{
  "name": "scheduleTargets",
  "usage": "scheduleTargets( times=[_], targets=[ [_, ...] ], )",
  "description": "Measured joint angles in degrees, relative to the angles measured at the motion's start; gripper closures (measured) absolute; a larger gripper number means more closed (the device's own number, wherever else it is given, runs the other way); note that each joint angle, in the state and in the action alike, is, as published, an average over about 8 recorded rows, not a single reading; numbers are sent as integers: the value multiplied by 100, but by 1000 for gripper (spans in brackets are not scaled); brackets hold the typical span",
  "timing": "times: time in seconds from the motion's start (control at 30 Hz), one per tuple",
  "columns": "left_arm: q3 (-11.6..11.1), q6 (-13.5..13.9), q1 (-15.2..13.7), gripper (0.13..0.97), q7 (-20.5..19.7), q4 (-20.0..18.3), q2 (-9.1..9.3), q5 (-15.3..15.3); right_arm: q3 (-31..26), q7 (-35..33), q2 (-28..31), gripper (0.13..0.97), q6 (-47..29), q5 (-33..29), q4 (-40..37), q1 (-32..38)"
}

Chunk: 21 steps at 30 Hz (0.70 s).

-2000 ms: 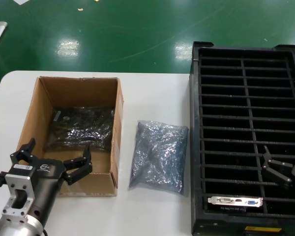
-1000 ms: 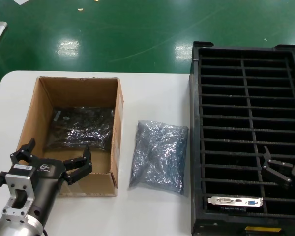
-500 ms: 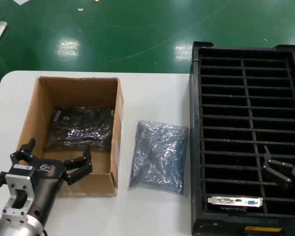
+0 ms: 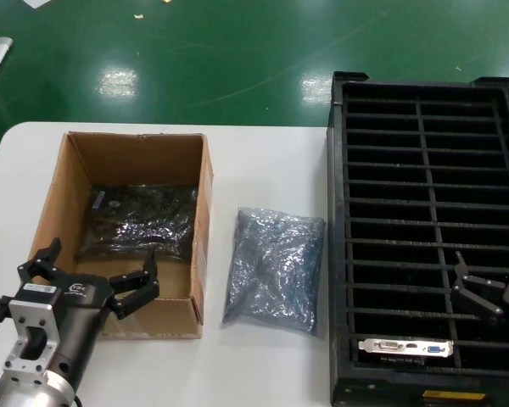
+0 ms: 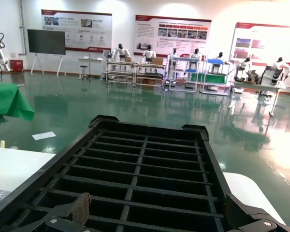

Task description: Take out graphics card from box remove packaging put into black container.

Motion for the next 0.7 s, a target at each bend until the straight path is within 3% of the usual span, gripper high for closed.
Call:
scheduleTargets(
  times=[0.7],
  targets=[
    [0, 0, 0, 132, 0, 0, 0, 0, 0, 0, 0, 129, 0, 0, 0, 0]
  ],
)
